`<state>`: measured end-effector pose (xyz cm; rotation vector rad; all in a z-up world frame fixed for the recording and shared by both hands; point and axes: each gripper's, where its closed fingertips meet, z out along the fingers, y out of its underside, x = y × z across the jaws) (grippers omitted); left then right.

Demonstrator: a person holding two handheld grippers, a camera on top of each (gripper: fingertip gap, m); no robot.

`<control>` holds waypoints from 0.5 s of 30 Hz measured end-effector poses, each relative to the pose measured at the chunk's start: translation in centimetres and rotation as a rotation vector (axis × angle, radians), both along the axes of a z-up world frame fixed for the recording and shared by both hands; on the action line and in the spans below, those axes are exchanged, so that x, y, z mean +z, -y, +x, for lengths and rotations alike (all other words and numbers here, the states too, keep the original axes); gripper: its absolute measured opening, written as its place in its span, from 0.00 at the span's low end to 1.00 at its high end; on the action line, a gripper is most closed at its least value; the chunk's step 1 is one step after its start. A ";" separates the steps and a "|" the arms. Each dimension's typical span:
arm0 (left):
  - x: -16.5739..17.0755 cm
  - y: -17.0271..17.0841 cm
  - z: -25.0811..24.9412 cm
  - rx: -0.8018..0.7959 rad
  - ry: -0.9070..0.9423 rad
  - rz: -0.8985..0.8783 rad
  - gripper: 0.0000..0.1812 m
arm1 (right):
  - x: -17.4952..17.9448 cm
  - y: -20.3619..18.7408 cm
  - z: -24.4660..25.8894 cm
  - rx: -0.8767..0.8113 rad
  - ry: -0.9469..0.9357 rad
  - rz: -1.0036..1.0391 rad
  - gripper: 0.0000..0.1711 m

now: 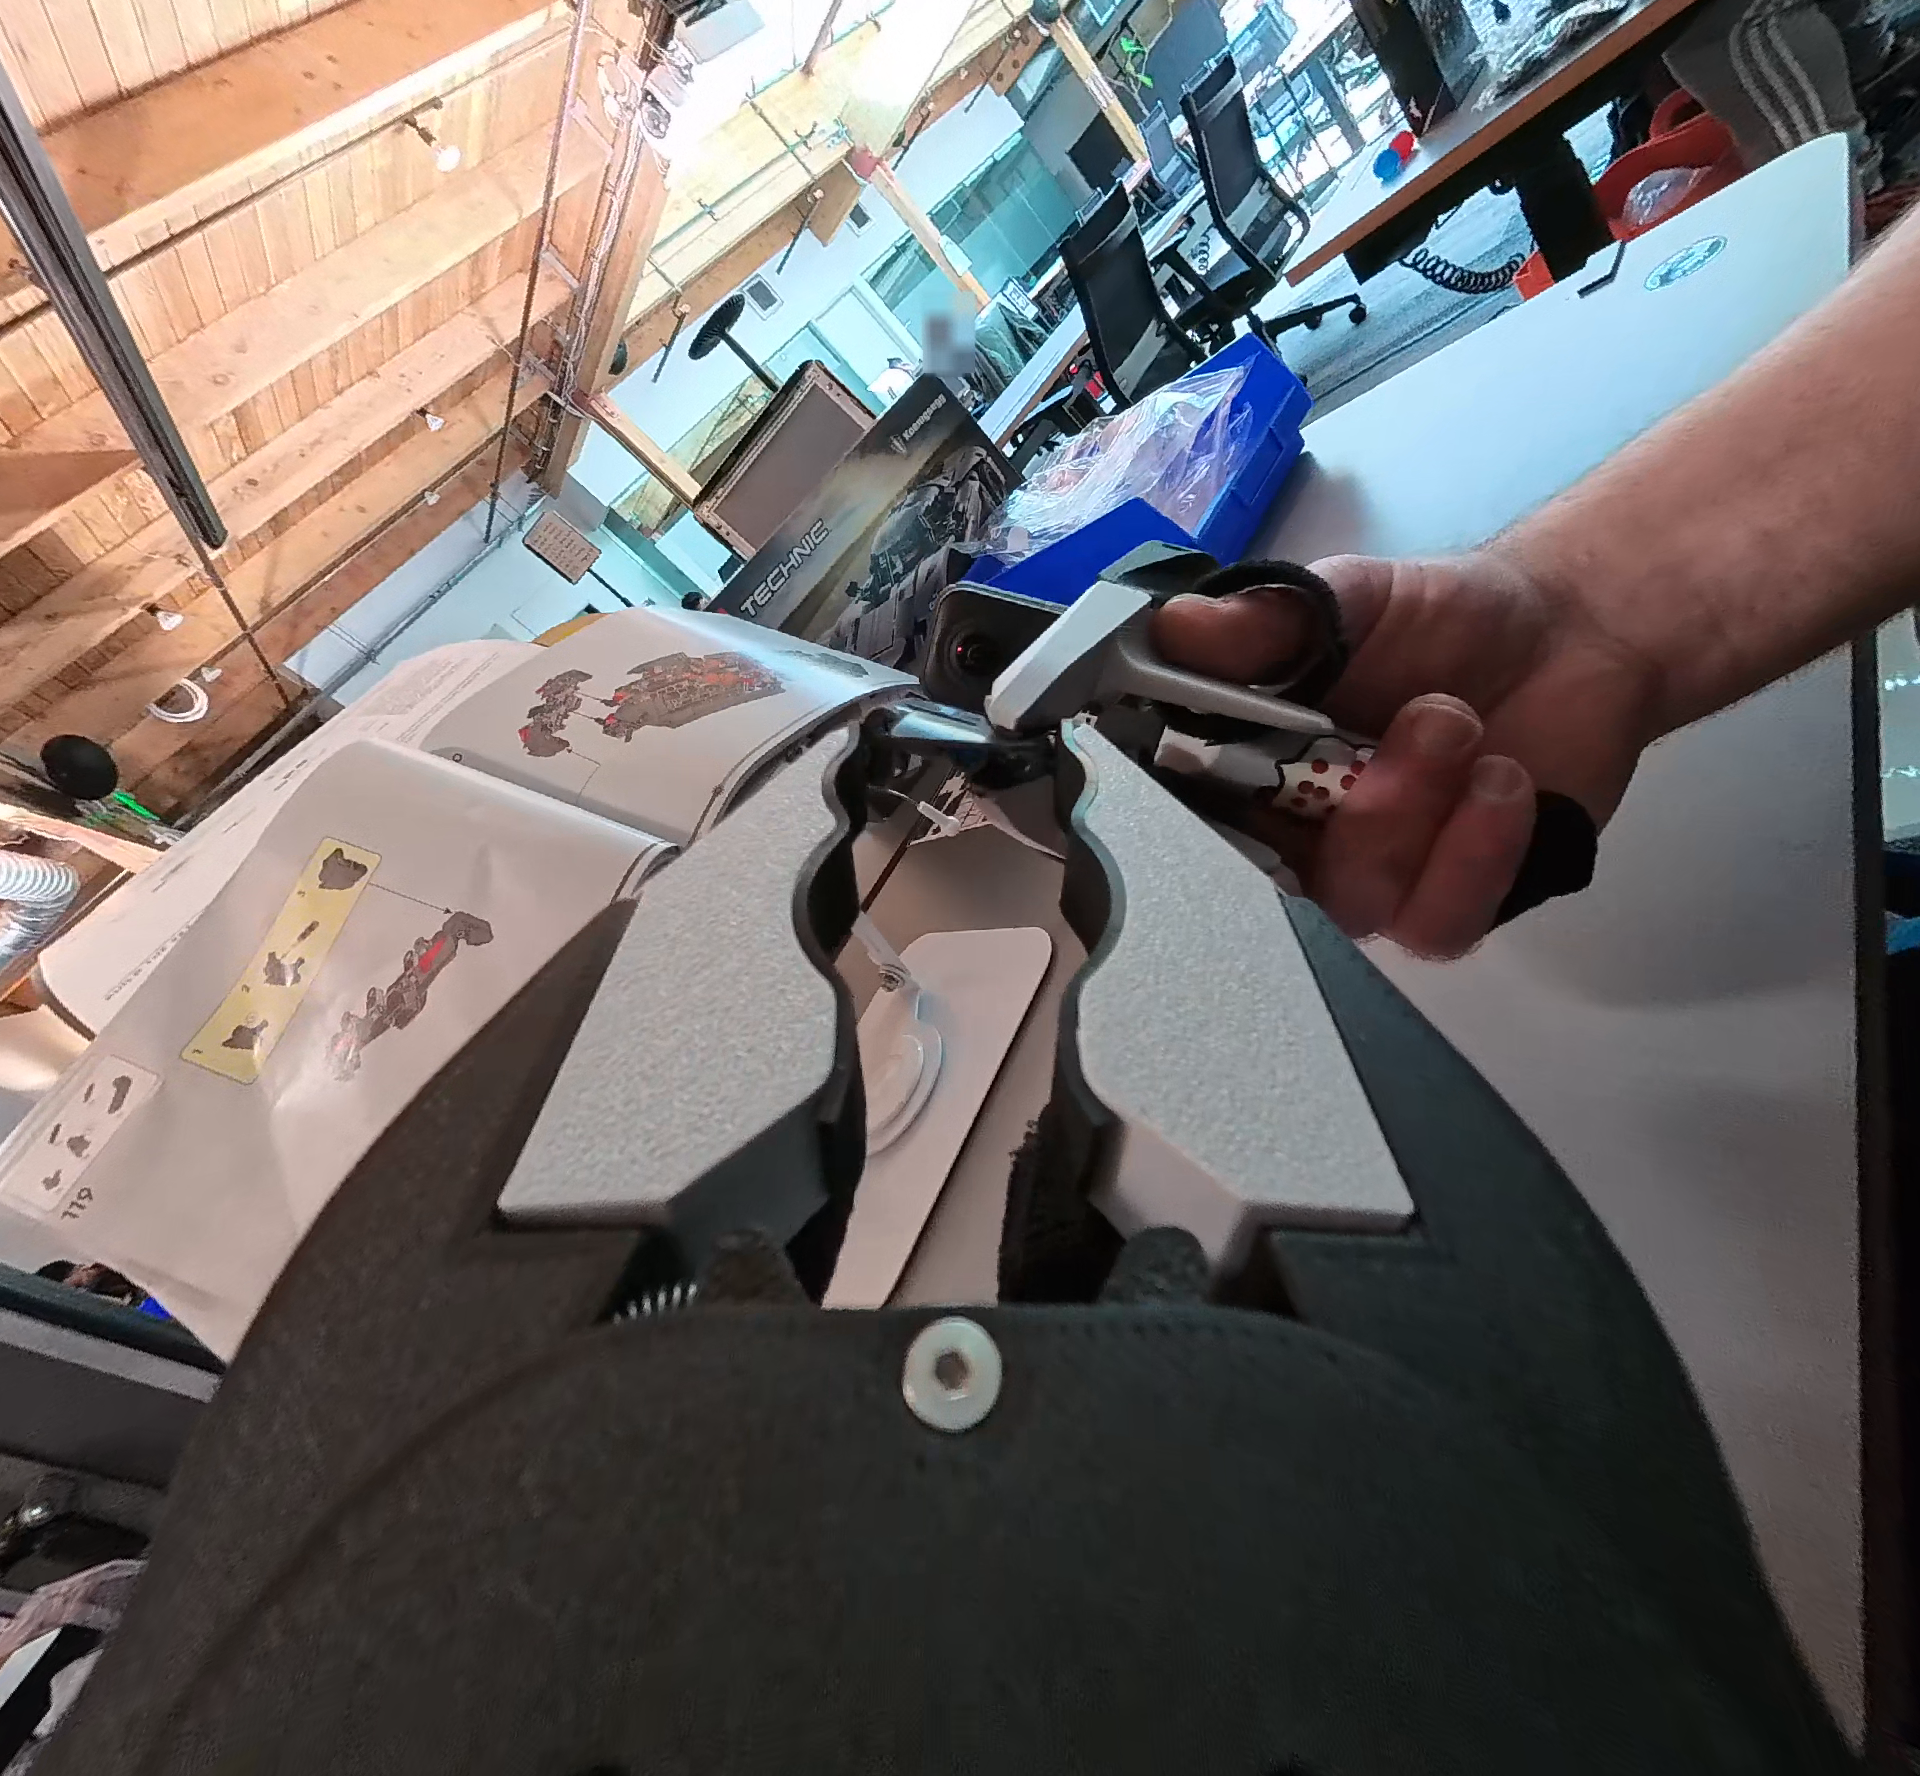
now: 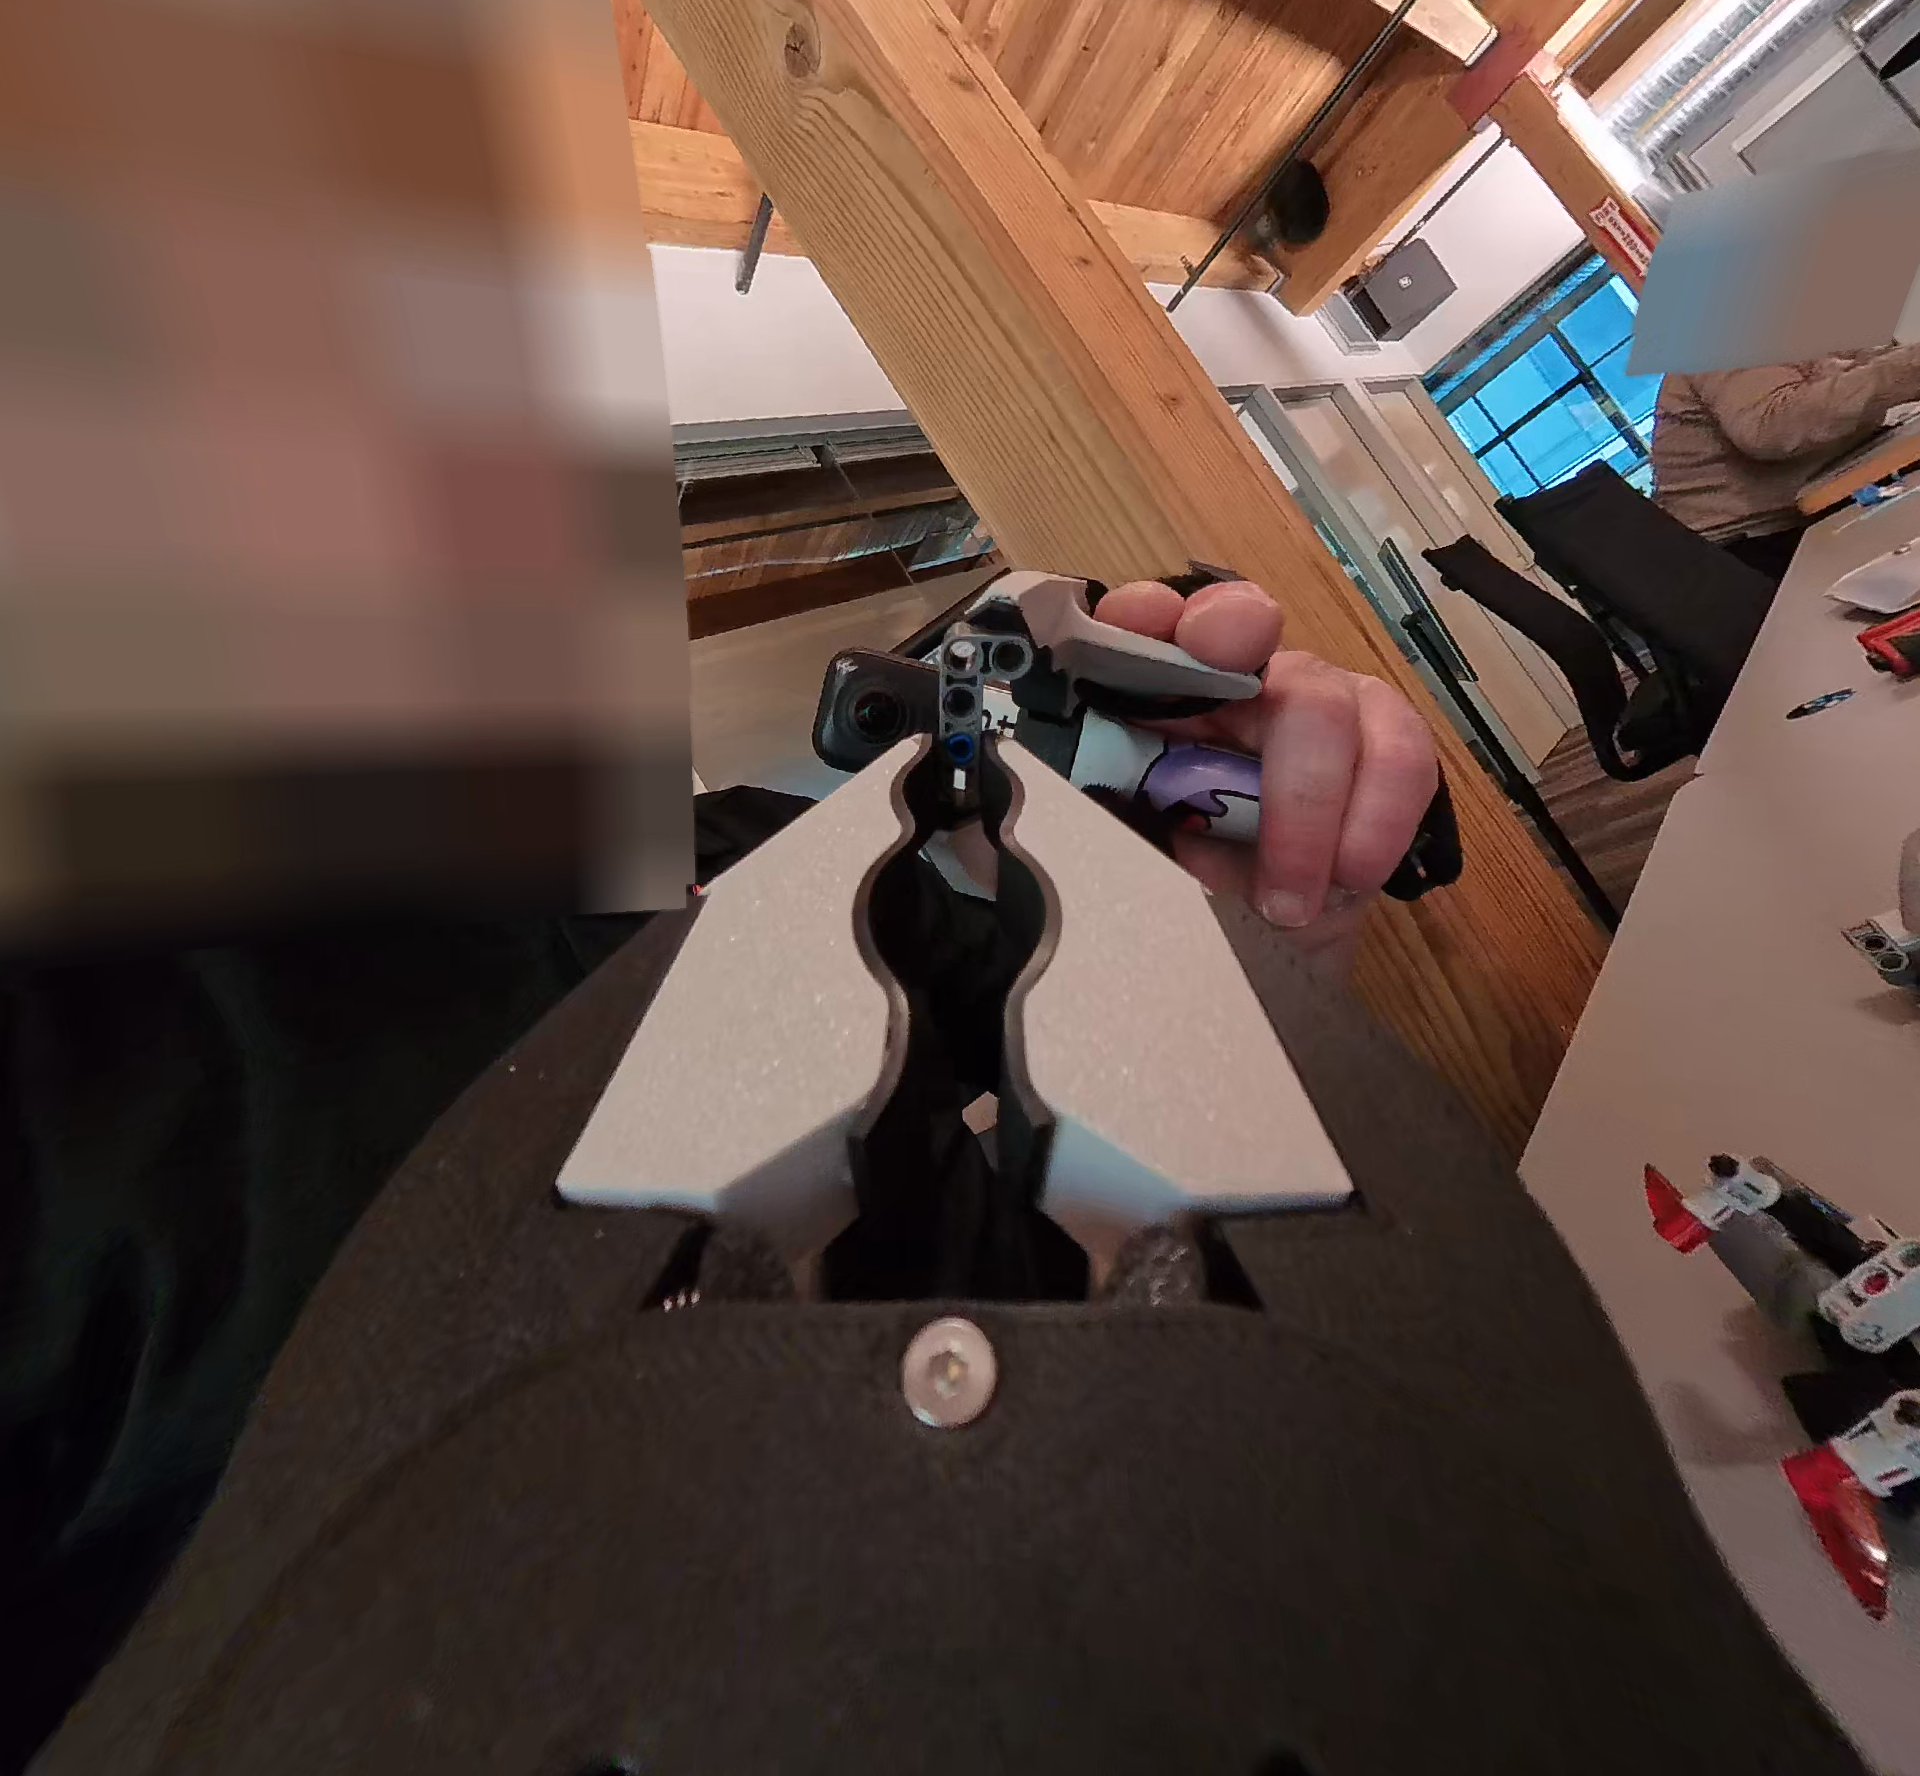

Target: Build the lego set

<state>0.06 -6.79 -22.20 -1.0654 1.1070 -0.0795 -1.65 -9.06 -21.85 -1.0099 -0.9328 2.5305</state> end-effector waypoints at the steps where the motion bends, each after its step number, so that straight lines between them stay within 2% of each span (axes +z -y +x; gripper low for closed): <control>1: 0.0 -0.1 0.0 0.003 0.000 0.000 0.18 | 0.0 -0.1 0.0 -0.007 0.003 -0.001 0.03; 15: -0.9 -1.5 -0.4 0.034 0.004 -0.004 0.18 | -0.9 -1.7 -0.5 -0.124 0.074 0.040 0.04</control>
